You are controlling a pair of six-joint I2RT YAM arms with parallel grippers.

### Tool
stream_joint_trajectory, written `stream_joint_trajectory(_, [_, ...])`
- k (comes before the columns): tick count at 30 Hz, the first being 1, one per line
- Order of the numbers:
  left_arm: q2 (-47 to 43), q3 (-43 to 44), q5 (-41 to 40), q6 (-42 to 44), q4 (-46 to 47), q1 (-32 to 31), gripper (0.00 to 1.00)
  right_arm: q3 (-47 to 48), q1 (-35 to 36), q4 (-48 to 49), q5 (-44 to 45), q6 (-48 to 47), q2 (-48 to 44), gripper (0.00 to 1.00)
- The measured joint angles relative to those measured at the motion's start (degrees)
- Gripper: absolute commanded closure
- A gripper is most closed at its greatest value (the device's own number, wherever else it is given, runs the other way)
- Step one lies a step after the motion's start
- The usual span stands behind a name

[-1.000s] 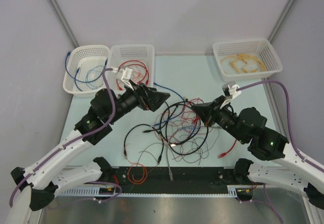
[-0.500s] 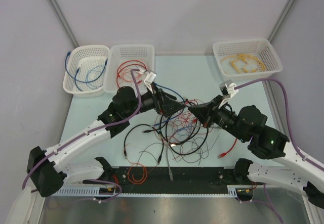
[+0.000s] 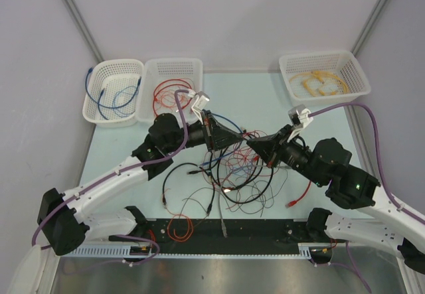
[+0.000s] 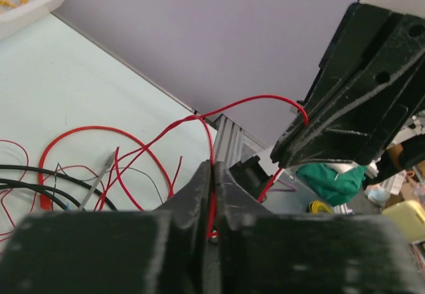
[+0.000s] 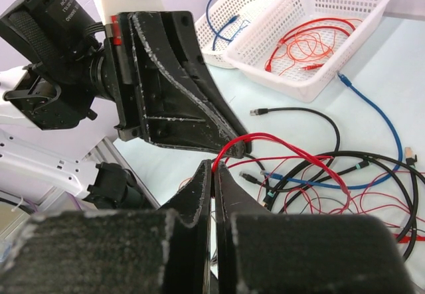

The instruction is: Untangle the cables

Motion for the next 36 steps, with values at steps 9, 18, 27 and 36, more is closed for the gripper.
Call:
stream_joint_trajectory(9, [-0.2,0.3,1.6,0.0,1.2,-0.3,1.00,0.0,0.0,-1.4,1.6,0.1,-0.1,1.00])
stream_joint_trajectory(18, [-3.6,15.7,-7.1,4.3,-16.7,13.2,1.00,-0.1,-0.1,-8.2,14.3,3.2,-2.1,1.00])
stream_joint_trajectory(27, [-6.4,31.8,-14.3,7.1,-25.0,21.6,1.00,-0.2,-1.0,-11.1,23.6,5.9,-7.0,1.00])
stream_joint_trajectory(36, [0.1,48.6,-17.9,7.9,-28.5,24.6,1.00,-2.5,-1.9,-16.5,32.7,10.8,-10.9,1.00])
